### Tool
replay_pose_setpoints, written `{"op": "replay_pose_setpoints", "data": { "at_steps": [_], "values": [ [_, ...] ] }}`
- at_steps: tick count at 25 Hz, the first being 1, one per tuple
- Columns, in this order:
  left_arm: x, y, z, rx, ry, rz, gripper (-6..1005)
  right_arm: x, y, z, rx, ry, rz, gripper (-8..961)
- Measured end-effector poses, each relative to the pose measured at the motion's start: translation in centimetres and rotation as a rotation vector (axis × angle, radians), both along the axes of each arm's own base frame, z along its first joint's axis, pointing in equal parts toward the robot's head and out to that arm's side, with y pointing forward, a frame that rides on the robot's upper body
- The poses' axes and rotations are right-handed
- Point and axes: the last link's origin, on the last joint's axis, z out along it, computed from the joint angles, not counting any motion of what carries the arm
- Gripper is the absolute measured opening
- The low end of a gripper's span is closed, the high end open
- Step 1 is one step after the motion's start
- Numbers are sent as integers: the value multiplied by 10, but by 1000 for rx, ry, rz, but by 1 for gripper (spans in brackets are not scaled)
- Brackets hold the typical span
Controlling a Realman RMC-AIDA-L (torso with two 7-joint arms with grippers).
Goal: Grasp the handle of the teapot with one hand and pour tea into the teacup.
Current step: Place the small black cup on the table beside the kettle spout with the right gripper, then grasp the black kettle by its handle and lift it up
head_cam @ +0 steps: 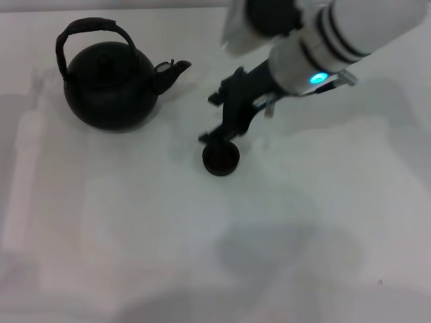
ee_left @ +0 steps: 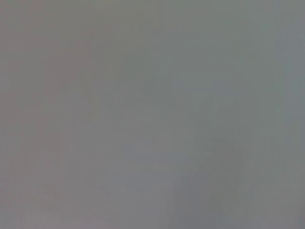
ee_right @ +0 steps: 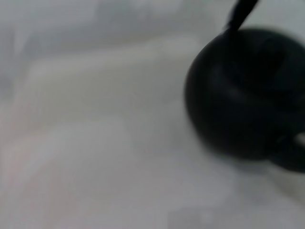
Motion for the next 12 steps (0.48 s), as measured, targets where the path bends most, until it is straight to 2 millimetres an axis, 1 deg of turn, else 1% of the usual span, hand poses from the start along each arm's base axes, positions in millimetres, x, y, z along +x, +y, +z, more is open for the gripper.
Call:
{"op": "replay_pose_setpoints", "data": {
  "at_steps": [1,4,6,9,11,12],
  "values": [
    [0,0,0,1,1,0,858,0,0,0,0,0,0,848],
    [0,0,1,4,3,-3,858,11,9,21,69,138,-79,848],
    [1,0,3,13,9,-15,858,26,14,39,134,261,-150,848],
    [2,0,4,16,10,-18,858,50,19,64,248,485,-265,848],
    [2,0,4,15,11,-19,859,73,20,83,349,650,-350,848],
    [2,1,4,14,11,-22,859,87,19,92,408,723,-399,846]
  ]
}}
